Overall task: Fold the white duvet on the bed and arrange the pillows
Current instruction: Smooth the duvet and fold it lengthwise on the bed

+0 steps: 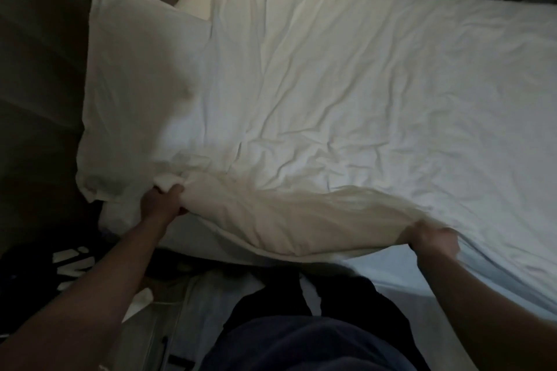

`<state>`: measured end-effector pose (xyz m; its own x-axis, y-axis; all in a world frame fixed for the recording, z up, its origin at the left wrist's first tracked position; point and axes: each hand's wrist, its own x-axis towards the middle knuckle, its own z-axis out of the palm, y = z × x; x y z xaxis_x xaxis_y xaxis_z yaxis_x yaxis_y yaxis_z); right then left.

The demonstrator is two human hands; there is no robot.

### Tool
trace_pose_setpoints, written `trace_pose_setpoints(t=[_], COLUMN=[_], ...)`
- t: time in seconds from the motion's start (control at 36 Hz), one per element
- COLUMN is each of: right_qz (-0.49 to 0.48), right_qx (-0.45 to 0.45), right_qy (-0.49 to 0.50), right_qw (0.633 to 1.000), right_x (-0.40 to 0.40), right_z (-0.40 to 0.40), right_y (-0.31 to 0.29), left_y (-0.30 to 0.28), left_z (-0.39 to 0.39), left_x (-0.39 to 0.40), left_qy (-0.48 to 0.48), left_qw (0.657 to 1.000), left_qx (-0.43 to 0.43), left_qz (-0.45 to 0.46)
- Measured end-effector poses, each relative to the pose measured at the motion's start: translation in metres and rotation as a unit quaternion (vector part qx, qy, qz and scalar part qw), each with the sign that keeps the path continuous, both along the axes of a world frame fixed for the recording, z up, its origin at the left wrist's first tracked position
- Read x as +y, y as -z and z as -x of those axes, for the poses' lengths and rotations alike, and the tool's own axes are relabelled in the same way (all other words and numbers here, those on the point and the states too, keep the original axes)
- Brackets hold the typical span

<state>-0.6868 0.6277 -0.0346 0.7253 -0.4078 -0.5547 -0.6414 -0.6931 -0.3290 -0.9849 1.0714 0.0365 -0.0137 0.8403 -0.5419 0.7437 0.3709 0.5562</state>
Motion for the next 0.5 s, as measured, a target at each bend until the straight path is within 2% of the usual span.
trace_pose_setpoints(t=[0.14,0.28,0.36,0.5], right_qz=[0.003,0.0,0.0,0.011], right_qx=[-0.029,-0.069,-0.084,-0.063], right_qy=[-0.015,-0.073,-0.112,-0.137], right_qw=[0.999,0.995,0.99,0.988], right_x=[0.009,0.072,0.096,0.124], right_z=[-0.074,-0.124,-0.169,-0.233], right_y=[0.005,-0.074,-0.089,-0.098], left_y=[-0.013,-0.055,-0.064,-0.059], left_z=[-0.047,-0.121,-0.162,-0.231], left_x=[0.043,0.062,0.083,0.121], left_qy=[0.03,0.051,0.073,0.122], left_qw=[0.998,0.994,0.991,0.974], left_qx=[0.0,0.039,0.069,0.119], left_qz=[-0.061,-0.089,-0.094,-0.152])
